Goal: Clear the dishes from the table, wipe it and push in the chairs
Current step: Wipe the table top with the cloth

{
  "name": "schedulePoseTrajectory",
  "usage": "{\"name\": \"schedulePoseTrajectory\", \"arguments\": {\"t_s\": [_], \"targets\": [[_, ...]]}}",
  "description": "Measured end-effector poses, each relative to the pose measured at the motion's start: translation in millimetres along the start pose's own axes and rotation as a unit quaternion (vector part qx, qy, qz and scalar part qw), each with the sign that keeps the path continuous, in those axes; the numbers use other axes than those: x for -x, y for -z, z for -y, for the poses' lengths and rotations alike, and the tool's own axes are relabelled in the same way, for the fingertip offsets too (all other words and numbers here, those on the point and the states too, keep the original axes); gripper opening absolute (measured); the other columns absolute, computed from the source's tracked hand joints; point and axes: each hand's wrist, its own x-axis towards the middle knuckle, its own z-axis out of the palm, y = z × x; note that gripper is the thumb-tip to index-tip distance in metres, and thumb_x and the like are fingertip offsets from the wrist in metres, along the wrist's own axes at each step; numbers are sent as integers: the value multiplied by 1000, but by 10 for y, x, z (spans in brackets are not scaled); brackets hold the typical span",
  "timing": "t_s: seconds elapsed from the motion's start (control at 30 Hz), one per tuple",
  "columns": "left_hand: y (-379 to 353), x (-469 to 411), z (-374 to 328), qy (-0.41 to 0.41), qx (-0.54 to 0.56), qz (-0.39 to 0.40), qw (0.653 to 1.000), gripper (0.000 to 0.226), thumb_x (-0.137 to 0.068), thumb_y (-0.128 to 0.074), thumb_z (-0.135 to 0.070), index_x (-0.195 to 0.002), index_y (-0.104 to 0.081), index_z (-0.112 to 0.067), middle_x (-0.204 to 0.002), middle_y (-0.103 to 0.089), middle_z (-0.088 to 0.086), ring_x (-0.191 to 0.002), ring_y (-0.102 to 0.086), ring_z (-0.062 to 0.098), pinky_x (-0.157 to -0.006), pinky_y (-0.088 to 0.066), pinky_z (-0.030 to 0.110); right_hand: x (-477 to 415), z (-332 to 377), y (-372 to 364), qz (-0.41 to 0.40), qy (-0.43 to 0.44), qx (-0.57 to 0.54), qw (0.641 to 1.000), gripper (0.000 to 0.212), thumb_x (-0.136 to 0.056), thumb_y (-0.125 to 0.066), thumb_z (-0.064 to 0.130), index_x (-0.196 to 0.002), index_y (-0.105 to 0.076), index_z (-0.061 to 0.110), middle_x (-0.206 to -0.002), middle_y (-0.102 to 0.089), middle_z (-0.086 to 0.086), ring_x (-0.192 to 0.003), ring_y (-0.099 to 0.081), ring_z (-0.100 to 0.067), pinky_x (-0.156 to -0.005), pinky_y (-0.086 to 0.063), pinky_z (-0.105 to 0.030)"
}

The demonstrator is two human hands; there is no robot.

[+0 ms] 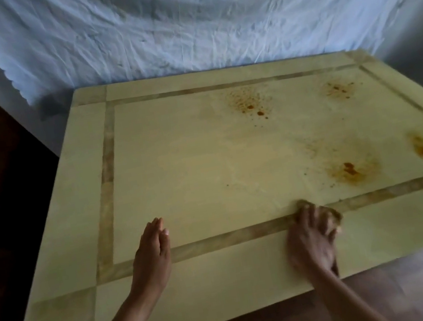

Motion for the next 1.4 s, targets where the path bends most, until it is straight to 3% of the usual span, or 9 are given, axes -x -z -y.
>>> {"name": "schedulePoseTrajectory", "arguments": {"t_s": [0.2, 0.33, 0.47, 0.63, 0.83, 1.03, 1.2, 1.33, 1.4], "targets": [[-278, -223, -326, 13, -16, -31, 999, 43, -100, -33, -23, -140, -41, -7, -147, -41, 9, -137, -36, 22, -114, -29, 37, 920, 1162, -527, 61, 401, 3, 914, 72, -86, -47, 29, -152, -19, 19, -157, -24, -8, -147, -8, -33, -113, -20, -53], [-365, -311, -426, 23, -33, -53, 998, 43, -99, -35, -23, -139, -42, -8, -146, -41, 9, -137, -37, 22, -114, -29, 38, 981, 1474, -586, 114, 570, 88, 809, 71, -96, -25, 47, -152, 8, 18, -160, 12, -7, -144, 26, -25, -115, 15, -48], [-407, -392, -531, 40, -60, -55, 996, 41, -99, -35, -23, -136, -45, -8, -140, -49, 9, -129, -46, 26, -105, -36, 35, 91, 1284, -402, 48, 476, 58, 876, 62, -87, -34, 37, -148, -31, 25, -154, -34, -2, -144, -23, -28, -112, -21, -54], [-519, -453, -606, 58, -81, -38, 994, 42, -100, -32, -25, -138, -43, -9, -143, -45, 7, -134, -40, 23, -109, -31, 33, -1031, 149, 51, 40, 286, 31, 957, 60, -100, -20, 36, -151, 10, 28, -158, 17, 8, -145, 22, -17, -115, 15, -45], [-584, -483, -655, 81, -81, -51, 992, 39, -100, -34, -22, -133, -48, -7, -139, -51, 9, -129, -46, 23, -106, -32, 31, -1264, -371, 151, 24, 155, 31, 987, 60, -101, -18, 39, -153, 5, 21, -160, 13, 4, -146, 20, -21, -118, 13, -45], [-532, -583, -734, 96, -97, -54, 989, 40, -101, -31, -27, -133, -49, -12, -138, -52, 5, -127, -48, 21, -103, -34, 28, -393, 709, -223, 43, 400, 58, 914, 61, -77, -45, 29, -135, -54, 16, -142, -50, -3, -128, -49, -37, -106, -30, -56], [-481, -900, -783, 77, -104, -45, 991, 43, -100, -30, -27, -140, -41, -14, -146, -43, 3, -134, -40, 19, -108, -28, 28, 199, 1597, -525, 101, 554, 109, 819, 74, -88, -40, 48, -152, -21, 17, -158, -19, -12, -147, -2, -34, -114, 3, -51], [-525, -1285, -819, 54, -114, -23, 992, 45, -100, -31, -27, -142, -37, -13, -150, -35, 3, -140, -29, 16, -113, -21, 27, -399, 1851, -502, 50, 518, 112, 847, 69, -82, -38, 50, -145, -40, 21, -150, -40, -5, -143, -18, -29, -118, -7, -52], [-563, -1475, -840, 46, -116, -17, 992, 45, -101, -31, -27, -142, -37, -12, -151, -35, 4, -142, -26, 16, -113, -19, 26, -935, 1824, -405, 44, 510, 101, 853, 66, -91, -40, 42, -152, -20, 26, -160, -19, 0, -147, -4, -29, -112, 7, -55]]}}
